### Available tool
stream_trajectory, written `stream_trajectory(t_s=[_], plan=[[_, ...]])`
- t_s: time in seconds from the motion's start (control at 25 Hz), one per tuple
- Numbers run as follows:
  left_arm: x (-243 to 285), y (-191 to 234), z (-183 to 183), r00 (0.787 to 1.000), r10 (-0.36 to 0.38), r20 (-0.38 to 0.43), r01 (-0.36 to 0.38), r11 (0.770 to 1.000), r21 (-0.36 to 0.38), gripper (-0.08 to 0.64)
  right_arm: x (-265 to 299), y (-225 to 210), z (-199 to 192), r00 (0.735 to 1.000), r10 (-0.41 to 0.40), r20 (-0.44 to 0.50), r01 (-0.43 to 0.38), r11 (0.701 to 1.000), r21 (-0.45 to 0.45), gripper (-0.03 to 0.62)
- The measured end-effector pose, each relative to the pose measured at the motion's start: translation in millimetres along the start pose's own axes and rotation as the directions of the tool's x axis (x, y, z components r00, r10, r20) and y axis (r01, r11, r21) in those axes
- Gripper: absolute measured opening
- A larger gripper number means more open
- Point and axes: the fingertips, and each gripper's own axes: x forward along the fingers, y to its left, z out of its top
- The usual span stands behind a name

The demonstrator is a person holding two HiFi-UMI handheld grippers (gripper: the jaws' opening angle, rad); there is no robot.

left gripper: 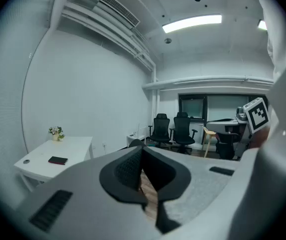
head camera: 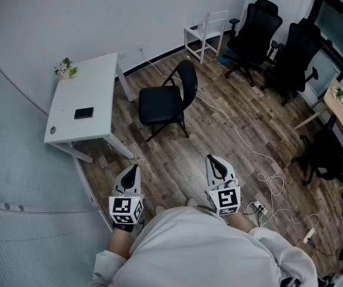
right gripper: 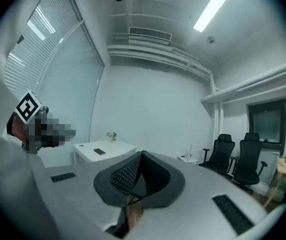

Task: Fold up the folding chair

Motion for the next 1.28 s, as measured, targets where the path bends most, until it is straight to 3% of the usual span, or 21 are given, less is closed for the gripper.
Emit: stream_trajectory(t_s=[0.48, 0.72, 0.76, 0.8, 0.84, 0.92, 1.28], plan=[[14.8, -6.7, -2.5, 1.0, 0.008, -0.013, -0.008, 1.0, -0.004, 0.008, 5.7, -14.6, -2.2, 1.0, 0.003, 0.002, -0.003, 1.0, -0.009, 0.015], [16.9, -10.5, 7.4, 0.999, -0.008, 0.032, 0.008, 1.0, -0.013, 0.032, 7.5, -17.7, 3.9, 1.0, 0.002, 0.021, -0.002, 1.0, -0.009, 0.017], [17.9, -11.4, 7.7, 0.999, -0.014, 0.036, 0.015, 1.0, -0.017, 0.147, 8.3, -17.9, 5.2, 0.999, 0.007, 0.037, -0.007, 1.0, -0.01, 0.074], [18.8, -12.1, 7.9, 0.999, -0.019, 0.038, 0.02, 1.0, -0.022, 0.24, 9.2, -18.5, 6.2, 0.998, 0.014, 0.054, -0.013, 1.0, -0.01, 0.257], [19.5, -12.5, 8.2, 0.999, -0.02, 0.039, 0.021, 1.0, -0.024, 0.3, 9.6, -19.9, 6.7, 0.998, 0.017, 0.065, -0.016, 1.0, -0.009, 0.334], [21.1, -13.5, 8.2, 0.999, -0.014, 0.036, 0.014, 1.0, -0.022, 0.338, 9.0, -24.3, 6.2, 0.997, 0.015, 0.071, -0.014, 1.0, -0.015, 0.37], [32.9, -30.4, 2.7, 0.998, 0.059, 0.008, -0.059, 0.997, -0.043, 0.339, 6.5, -43.5, -26.3, 0.995, 0.099, 0.006, -0.099, 0.995, -0.008, 0.373]])
